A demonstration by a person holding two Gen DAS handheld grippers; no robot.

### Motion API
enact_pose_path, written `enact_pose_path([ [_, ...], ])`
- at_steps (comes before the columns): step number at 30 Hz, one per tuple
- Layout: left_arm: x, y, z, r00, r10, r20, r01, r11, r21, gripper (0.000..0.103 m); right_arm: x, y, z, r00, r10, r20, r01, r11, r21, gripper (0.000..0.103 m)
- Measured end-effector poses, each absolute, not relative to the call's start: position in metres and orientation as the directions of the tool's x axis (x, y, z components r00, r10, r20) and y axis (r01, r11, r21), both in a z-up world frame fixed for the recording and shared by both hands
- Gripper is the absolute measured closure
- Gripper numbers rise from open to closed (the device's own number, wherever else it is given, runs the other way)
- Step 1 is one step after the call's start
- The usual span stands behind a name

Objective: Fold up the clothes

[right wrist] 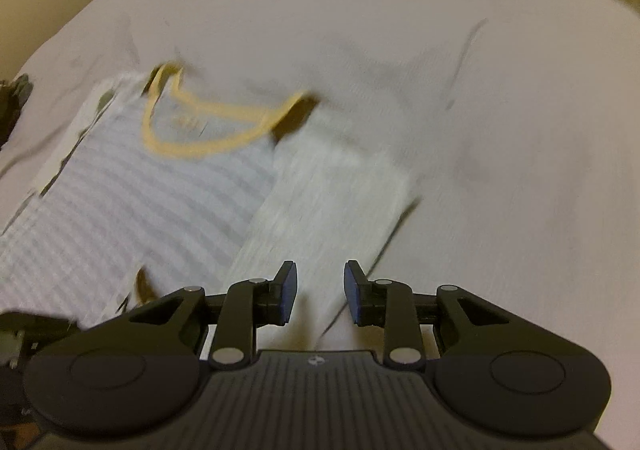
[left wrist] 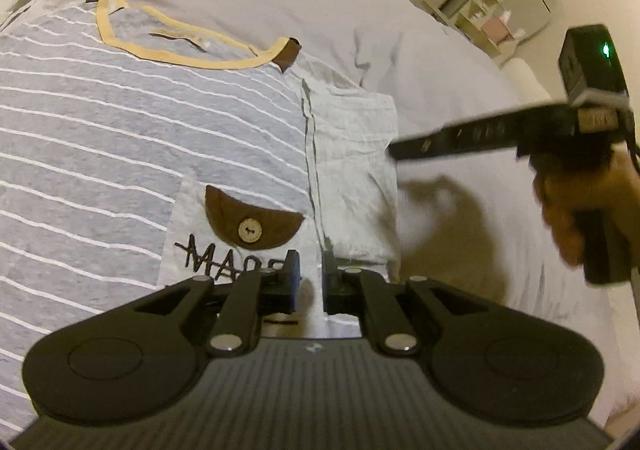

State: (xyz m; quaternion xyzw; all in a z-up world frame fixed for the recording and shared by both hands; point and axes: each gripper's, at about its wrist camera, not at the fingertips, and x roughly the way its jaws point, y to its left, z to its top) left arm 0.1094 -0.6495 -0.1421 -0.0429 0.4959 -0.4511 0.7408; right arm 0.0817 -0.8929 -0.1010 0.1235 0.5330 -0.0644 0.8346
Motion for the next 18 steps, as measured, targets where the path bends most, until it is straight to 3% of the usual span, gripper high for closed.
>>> enact_pose_path([
  [5, 0.107, -0.628, -0.139, 0.131, -0.657, -0.742, 0.678, 0.605, -0.417, 0.097, 0.074, -0.854, -0.137, 0.339, 0.057, -0.939, 0.151, 0.982, 0.115, 0.073],
  [11, 0.09, -0.573, -0.12, 0.234, -0.541, -0.808, 0.754, 0.625, -0.2, 0.087, 0.029, -0.823, -0.116, 0.366, 0.052, -0.929, 0.202, 0.97, 0.134, 0.073],
  [18, 0.05, -0.475, -0.093, 0.316, -0.402, -0.859, 0.799, 0.601, 0.013, 0.066, -0.042, -0.756, -0.096, 0.373, 0.11, -0.921, 0.143, 0.974, 0.174, 0.071],
])
